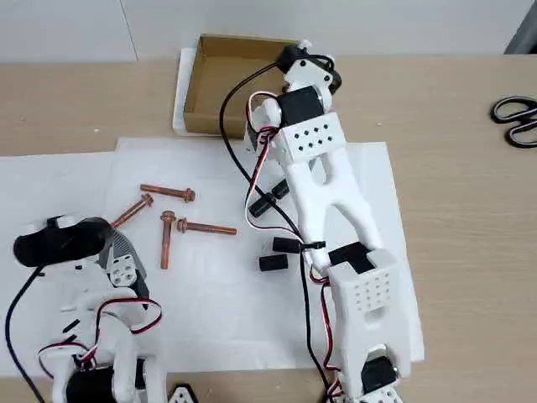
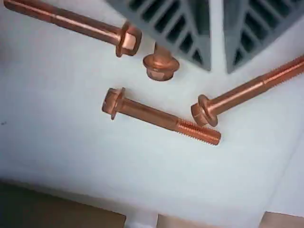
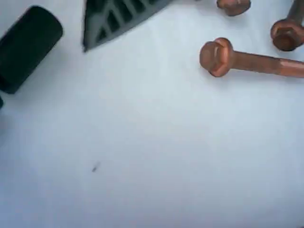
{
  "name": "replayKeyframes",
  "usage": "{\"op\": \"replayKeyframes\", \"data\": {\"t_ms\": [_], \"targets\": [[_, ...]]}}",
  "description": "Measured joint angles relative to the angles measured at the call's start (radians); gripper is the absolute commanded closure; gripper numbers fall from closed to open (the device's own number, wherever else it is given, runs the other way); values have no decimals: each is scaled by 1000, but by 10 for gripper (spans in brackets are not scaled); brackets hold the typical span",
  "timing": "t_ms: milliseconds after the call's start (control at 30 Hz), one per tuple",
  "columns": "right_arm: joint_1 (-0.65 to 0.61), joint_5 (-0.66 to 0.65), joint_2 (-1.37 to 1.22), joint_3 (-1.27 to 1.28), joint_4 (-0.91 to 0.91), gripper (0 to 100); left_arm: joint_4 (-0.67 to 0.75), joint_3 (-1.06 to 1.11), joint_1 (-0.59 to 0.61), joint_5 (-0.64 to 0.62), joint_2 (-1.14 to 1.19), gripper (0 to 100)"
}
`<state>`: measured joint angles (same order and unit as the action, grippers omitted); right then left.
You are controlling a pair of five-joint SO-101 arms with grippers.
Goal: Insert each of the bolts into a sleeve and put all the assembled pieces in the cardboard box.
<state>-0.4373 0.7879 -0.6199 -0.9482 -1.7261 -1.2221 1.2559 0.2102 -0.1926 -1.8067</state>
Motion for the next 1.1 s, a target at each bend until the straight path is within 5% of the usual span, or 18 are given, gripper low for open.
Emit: {"op": "replayKeyframes", "data": {"t_ms": [1100], "targets": [[9, 103, -282, 0, 178, 751, 74, 29, 0, 0, 0, 994]]}}
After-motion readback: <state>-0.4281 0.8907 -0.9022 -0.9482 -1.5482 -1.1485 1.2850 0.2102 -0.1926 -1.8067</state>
